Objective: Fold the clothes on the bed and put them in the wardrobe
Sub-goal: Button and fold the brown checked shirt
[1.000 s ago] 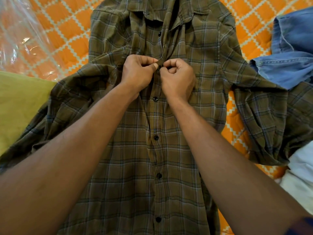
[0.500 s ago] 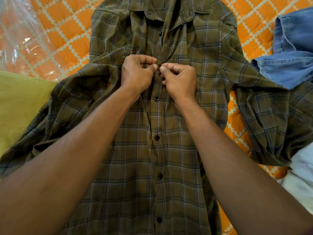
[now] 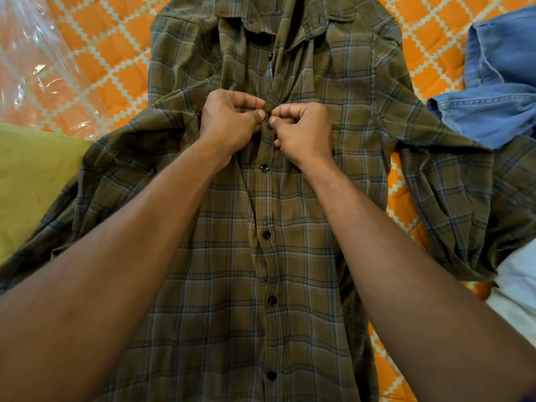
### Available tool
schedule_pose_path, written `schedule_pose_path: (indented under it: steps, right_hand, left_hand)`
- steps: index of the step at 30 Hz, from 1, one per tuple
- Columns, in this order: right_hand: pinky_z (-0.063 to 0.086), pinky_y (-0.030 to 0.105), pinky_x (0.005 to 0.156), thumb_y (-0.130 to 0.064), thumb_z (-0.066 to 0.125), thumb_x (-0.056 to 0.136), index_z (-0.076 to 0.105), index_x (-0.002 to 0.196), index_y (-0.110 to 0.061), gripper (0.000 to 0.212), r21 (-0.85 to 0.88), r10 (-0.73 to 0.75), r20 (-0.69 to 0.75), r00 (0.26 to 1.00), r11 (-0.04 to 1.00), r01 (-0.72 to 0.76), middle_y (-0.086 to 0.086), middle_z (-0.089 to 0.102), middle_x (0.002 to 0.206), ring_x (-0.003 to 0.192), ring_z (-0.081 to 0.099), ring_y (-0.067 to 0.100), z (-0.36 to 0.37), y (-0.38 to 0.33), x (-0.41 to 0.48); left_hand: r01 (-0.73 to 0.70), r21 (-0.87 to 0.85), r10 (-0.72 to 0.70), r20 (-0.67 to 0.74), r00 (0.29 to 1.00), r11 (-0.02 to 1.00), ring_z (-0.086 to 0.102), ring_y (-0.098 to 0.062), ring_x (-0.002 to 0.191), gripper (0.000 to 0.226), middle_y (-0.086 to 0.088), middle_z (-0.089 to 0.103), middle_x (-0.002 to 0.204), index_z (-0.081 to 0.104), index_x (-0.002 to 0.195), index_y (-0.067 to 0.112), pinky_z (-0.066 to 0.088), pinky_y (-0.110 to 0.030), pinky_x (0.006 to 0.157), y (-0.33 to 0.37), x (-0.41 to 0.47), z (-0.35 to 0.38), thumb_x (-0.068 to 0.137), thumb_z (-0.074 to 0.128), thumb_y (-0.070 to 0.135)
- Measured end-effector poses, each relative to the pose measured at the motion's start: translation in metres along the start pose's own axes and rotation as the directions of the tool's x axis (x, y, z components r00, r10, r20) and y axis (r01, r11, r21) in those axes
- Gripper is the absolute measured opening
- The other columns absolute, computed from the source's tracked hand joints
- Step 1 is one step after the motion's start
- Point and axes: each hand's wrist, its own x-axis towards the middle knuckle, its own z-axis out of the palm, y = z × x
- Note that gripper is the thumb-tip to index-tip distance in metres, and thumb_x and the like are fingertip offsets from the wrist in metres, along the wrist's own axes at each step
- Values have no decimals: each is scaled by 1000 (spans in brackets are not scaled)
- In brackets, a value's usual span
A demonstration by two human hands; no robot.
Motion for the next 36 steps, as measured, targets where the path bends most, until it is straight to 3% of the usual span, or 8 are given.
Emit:
schedule_pose_path:
  steps: [8, 13, 15, 23, 26, 29, 32, 36]
  right_hand:
    - [49, 22, 46, -10, 80, 84, 74, 72, -21, 17, 68, 130, 22, 991, 989, -131, -1, 72, 65, 45, 65, 10, -4, -9, 3]
    - [59, 31, 64, -22, 76, 83, 79, 84, -25, 4, -44, -104, -243, 964, 994, 96, -18, 67, 65, 66, 66, 0, 13, 3, -24]
    - [59, 31, 68, -25, 74, 84, 79, 87, -26, 6, -28, -101, -274, 956, 995, 97, -18, 69, 70, 70, 66, -1, 17, 4, -28]
    - [58, 31, 63, -24, 76, 85, 79, 78, -24, 8, -37, -140, -181, 973, 990, 136, -19, 64, 60, 64, 66, 1, 8, 4, -22]
    - [55, 32, 54, -26, 75, 82, 73, 62, -24, 21, -6, -65, -158, 985, 998, 65, -9, 66, 54, 55, 65, 7, 8, 1, -19]
    - [49, 28, 46, -22, 76, 82, 72, 55, -22, 27, 82, 15, -92, 996, 997, -7, -3, 67, 53, 48, 66, 13, 1, -2, -10]
    - [48, 26, 49, -17, 75, 81, 72, 55, -21, 26, 114, 22, -21, 1000, 993, -20, -1, 68, 55, 46, 64, 9, -3, -3, -6]
    - [58, 39, 56, -19, 75, 78, 74, 56, -16, 22, 152, 37, -3, 999, 988, -37, 3, 70, 58, 51, 66, 13, 0, -1, -5]
  left_hand:
    - [-4, 174, -6, 58, 998, 985, 65, -5, 76, 23, 7, 68, 82, 68, 76, 28, 61, -23, 75, 11, 7, -5, 93, 69, 13]
    - [-2, 131, -3, 37, 999, 991, 68, -9, 91, 19, 5, 71, 90, 70, 80, 29, 60, -30, 84, 10, 3, 1, 94, 67, 15]
    - [-20, 137, 24, -26, 999, 990, 68, -10, 94, 17, 8, 71, 92, 71, 82, 30, 59, -34, 89, 7, -1, 5, 92, 68, 18]
    - [-87, 210, 89, 2, 996, 974, 67, -10, 88, 15, 8, 68, 87, 69, 87, 30, 59, -32, 83, 4, 0, 4, 94, 65, 18]
    - [-175, 325, 176, 29, 984, 929, 60, -3, 75, 12, 12, 62, 81, 68, 91, 25, 48, -14, 65, 6, 1, 4, 94, 62, 15]
    - [-203, 313, 202, 35, 979, 928, 58, -1, 76, 14, 13, 61, 82, 66, 92, 25, 42, -7, 61, 4, -1, 3, 94, 61, 13]
    - [-179, 295, 177, 33, 984, 939, 59, -2, 79, 14, 9, 65, 87, 68, 91, 26, 45, -11, 65, 3, 0, 1, 94, 63, 14]
    - [-157, 247, 160, 6, 987, 956, 61, -2, 77, 13, 8, 66, 86, 69, 93, 26, 48, -15, 65, 2, -4, 1, 93, 63, 14]
